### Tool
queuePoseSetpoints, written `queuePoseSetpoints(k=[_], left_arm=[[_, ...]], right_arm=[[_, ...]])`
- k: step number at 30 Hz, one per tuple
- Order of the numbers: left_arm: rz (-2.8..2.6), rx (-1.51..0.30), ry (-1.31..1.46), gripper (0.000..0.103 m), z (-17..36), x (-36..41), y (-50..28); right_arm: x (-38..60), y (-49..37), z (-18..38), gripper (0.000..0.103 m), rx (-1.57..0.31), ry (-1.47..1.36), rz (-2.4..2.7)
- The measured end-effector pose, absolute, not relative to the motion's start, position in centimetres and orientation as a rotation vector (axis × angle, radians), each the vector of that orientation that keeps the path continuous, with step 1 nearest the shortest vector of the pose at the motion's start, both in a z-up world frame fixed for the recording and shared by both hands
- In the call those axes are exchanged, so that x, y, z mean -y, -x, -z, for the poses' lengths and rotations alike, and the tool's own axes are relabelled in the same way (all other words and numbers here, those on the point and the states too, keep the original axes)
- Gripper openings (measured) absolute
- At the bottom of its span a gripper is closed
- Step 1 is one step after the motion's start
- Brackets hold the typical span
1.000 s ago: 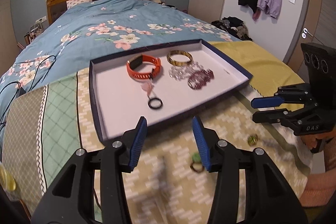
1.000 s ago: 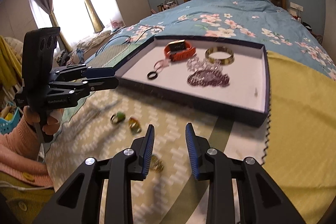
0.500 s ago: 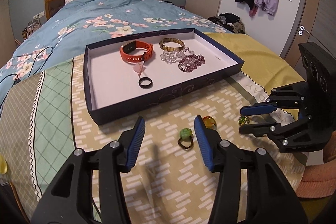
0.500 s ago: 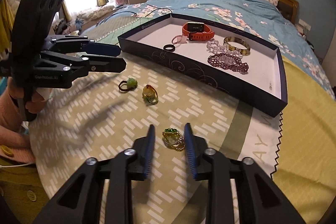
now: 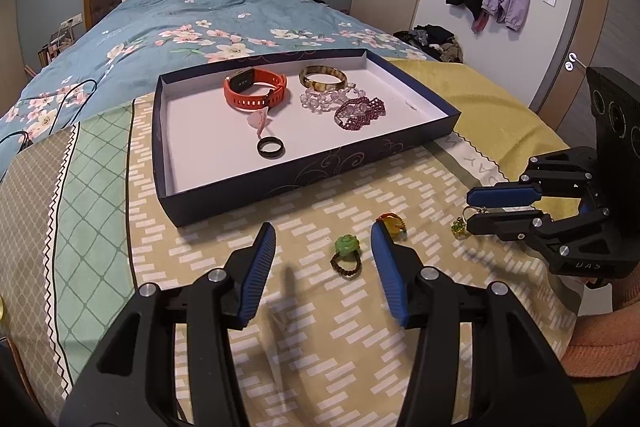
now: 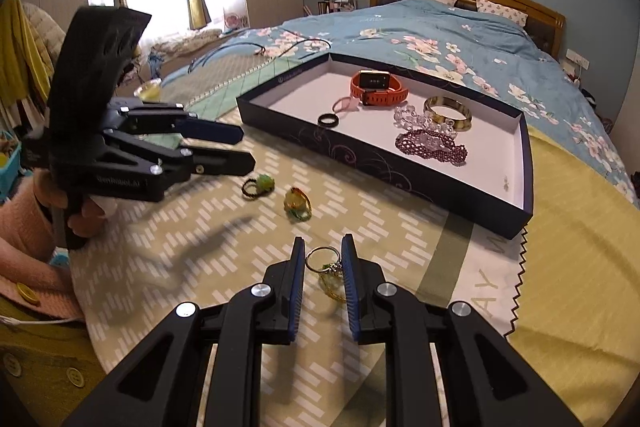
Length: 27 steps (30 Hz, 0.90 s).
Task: Organize jewelry
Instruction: 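Withdraw both tools from the box toward the rings on the bed cover, then grasp the green-stone ring with the left tool while the right tool grasps the silver ring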
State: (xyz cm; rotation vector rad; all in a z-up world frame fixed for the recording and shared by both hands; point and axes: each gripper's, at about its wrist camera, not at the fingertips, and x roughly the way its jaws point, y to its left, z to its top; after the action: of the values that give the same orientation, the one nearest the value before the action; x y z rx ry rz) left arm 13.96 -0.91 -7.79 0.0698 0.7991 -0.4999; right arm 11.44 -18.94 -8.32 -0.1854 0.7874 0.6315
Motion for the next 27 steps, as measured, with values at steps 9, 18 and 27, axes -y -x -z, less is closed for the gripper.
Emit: queuePoseSetpoints(k=[9,18,27], left_arm=[[0.529,-0.801,-0.101,0.049,7.8,1.6,-13.2],[0.538,-0.836,-0.137,0.044,8.5,2.7,-13.4],[0.530,-0.897,-0.134,0.036,9.6,3.1,-14.6]], right_arm=[[19.9,-12.3,8.2,0.017,-0.781,0.092,-0.621],[20.2,-13.0,8.0,0.017,-0.768,0.049,-0.615],[20.2,-13.0,8.0,0.017,-0.765,0.042,-0.618]])
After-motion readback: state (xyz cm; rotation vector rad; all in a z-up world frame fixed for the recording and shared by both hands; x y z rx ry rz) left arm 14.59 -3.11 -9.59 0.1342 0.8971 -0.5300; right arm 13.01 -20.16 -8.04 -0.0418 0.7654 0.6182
